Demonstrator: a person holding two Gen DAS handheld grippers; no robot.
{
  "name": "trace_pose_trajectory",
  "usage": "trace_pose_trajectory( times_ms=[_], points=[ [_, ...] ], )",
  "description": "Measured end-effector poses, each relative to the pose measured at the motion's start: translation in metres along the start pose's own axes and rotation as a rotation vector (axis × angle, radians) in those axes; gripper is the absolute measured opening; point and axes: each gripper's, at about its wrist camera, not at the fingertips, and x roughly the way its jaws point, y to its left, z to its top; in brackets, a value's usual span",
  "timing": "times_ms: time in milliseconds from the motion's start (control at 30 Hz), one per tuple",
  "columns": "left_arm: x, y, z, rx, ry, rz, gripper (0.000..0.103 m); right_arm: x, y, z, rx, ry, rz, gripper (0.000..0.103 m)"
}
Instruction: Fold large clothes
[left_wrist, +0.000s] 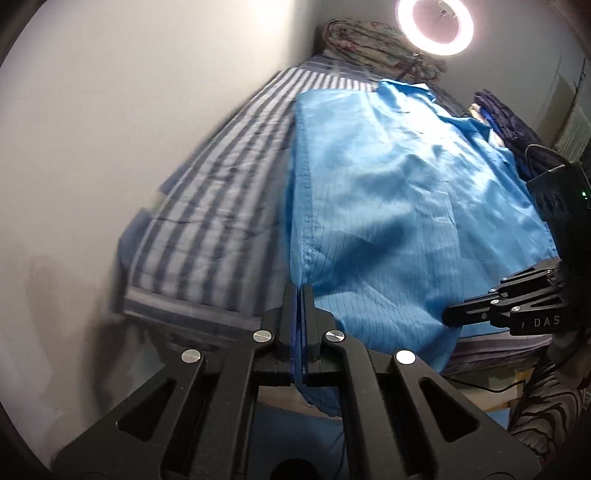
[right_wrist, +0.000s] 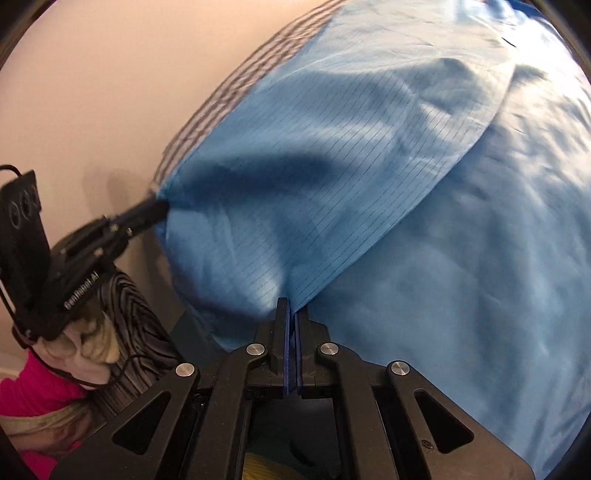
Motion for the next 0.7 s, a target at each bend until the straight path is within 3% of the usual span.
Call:
trace_pose_trajectory(
  times_ms=[167, 233, 267, 300, 433, 533, 667, 700],
  points=[
    [0.007, 0.013, -0.006, -0.022, 0.041, -0.058, 0.001, 0.001, 0.005, 0.001, -0.032, 0.013, -0.039, 0.001],
    [0.004, 0.019, -0.005, -0.053, 0.032, -0.076, 0.016, -0.006, -0.001, -0.001, -0.025, 0.007, -0.049, 0.001],
    [0.003, 0.025, -0.003, -0.087, 0.022, -0.096, 0.037, -0.004, 0.0, 0.001, -0.022, 0.001, -0.054, 0.001],
    [0.002, 0.03, -0.001, -0.115, 0.013, -0.115, 0.051, -0.009, -0.002, 0.0, -0.024, -0.006, -0.055, 0.001],
    [0.009, 0.04, 0.012, -0.182, 0.012, -0.182, 0.051, -0.028, -0.004, -0.006, -0.039, -0.013, -0.027, 0.005],
    [0.025, 0.038, 0.021, -0.195, 0.057, -0.23, 0.054, -0.046, -0.011, -0.007, -0.033, -0.063, -0.028, 0.006],
    [0.048, 0.036, 0.025, -0.206, 0.105, -0.216, 0.053, -0.059, -0.028, 0.003, 0.02, -0.154, -0.067, 0.006],
    [0.051, 0.036, 0.025, -0.205, 0.109, -0.21, 0.038, -0.059, -0.029, 0.007, 0.03, -0.171, -0.064, 0.006]
  ],
)
